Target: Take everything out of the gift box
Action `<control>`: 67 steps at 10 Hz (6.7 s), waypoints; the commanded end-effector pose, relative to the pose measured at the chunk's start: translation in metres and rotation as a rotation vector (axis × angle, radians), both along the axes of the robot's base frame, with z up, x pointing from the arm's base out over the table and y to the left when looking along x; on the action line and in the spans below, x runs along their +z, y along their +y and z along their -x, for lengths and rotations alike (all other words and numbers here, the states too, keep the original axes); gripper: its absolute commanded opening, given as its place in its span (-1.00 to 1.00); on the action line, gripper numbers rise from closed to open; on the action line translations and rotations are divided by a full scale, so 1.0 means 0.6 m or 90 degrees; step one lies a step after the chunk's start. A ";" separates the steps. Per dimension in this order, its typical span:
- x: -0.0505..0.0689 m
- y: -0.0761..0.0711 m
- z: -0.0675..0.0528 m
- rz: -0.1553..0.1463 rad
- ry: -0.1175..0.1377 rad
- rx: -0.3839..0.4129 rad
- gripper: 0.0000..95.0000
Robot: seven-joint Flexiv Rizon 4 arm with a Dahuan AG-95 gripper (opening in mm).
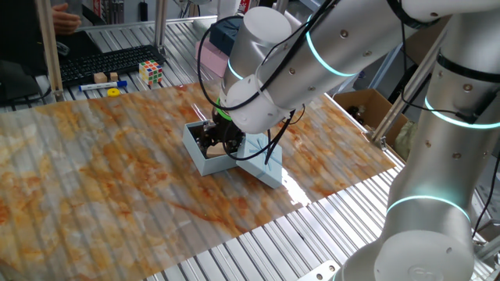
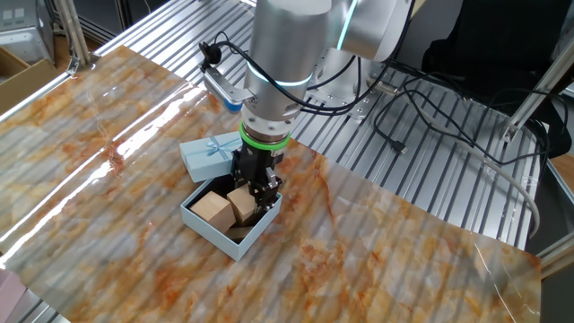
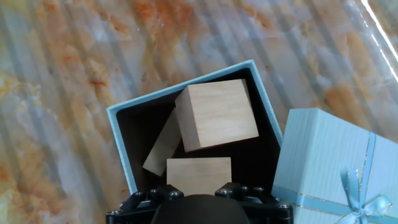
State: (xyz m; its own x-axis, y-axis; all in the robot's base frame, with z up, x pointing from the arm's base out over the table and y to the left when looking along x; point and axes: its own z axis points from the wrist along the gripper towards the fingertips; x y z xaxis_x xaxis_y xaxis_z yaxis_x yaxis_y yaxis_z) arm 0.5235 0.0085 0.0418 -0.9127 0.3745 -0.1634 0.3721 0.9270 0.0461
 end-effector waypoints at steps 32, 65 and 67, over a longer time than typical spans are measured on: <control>0.202 0.063 0.010 -0.074 0.134 0.019 -1.00; 0.166 0.225 0.091 -0.059 0.122 0.040 -1.00; 0.150 0.232 0.097 -0.057 0.122 0.065 -1.00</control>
